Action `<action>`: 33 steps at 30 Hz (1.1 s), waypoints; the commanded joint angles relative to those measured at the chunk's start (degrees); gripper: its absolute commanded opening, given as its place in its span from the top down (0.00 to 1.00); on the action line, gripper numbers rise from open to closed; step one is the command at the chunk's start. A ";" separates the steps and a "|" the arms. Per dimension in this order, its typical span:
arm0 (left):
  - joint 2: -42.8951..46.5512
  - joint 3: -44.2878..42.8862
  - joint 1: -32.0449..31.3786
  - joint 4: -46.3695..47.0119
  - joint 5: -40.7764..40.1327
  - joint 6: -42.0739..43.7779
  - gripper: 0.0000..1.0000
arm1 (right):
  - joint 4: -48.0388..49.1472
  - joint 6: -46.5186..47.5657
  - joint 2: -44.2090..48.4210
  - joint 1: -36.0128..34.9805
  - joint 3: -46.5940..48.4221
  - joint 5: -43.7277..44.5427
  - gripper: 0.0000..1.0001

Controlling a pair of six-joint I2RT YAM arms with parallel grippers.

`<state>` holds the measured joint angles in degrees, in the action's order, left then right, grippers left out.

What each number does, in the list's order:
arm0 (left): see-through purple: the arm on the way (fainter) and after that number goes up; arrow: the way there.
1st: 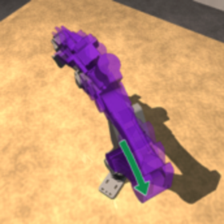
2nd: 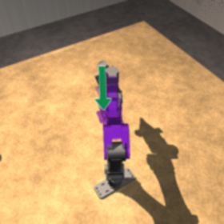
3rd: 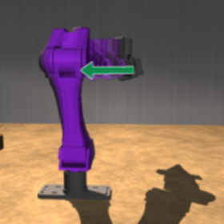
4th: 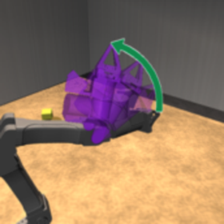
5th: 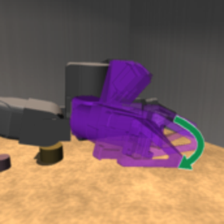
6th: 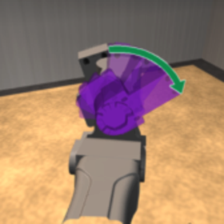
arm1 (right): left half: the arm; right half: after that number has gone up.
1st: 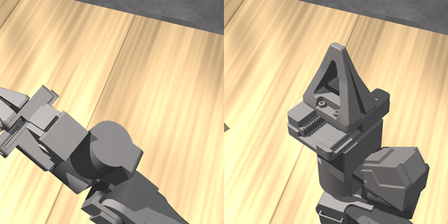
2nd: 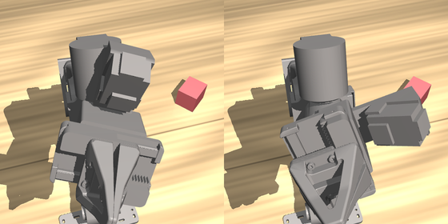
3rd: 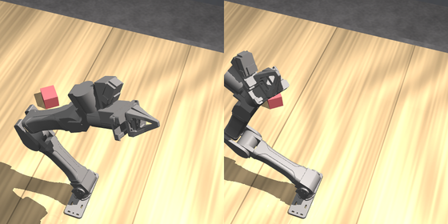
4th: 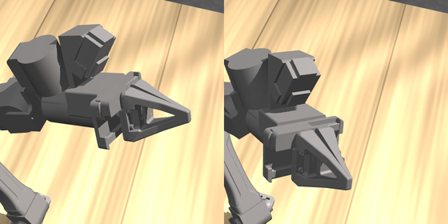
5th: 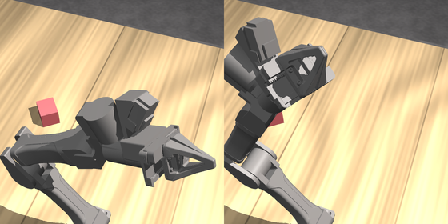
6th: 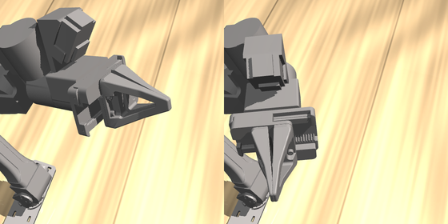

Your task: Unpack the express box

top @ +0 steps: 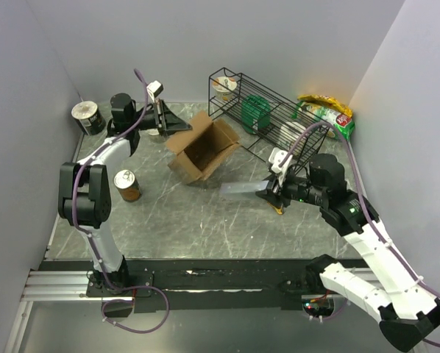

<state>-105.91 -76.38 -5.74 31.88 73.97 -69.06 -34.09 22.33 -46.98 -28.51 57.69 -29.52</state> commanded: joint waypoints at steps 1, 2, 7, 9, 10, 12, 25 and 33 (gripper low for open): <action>-2.10 -2.02 1.34 9.25 3.80 -11.53 0.99 | 2.76 1.50 -1.44 0.65 -2.75 -1.07 0.85; -2.72 -1.67 1.69 10.12 4.33 -13.54 0.99 | 4.71 0.53 -2.32 0.74 -4.67 -1.42 0.85; -5.36 0.45 3.45 12.42 3.64 -13.83 0.99 | 17.02 -1.84 -12.48 0.74 -6.28 -5.98 0.83; -5.80 -0.61 3.72 9.54 3.46 -10.41 0.95 | 21.23 -2.90 -15.84 0.65 -5.49 -7.91 0.82; -5.80 -1.83 3.80 4.82 3.28 -8.83 0.94 | 22.38 -3.16 -18.47 0.74 -5.14 -8.36 0.81; -5.63 -2.37 4.07 2.32 2.76 -5.31 0.87 | 22.66 -0.81 -20.25 0.74 -4.96 -9.76 0.76; -4.22 -11.06 7.32 -13.41 1.35 10.60 0.04 | 15.54 5.80 -16.66 0.83 -7.79 -3.62 0.00; -1.59 -33.62 10.57 -56.07 -10.58 48.72 0.04 | 4.22 -7.45 -21.46 0.56 15.91 22.68 0.00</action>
<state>-112.44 -98.26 3.60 -0.73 71.42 -43.27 -25.26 23.92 -66.26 -28.08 58.87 -25.36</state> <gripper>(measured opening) 0.966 0.997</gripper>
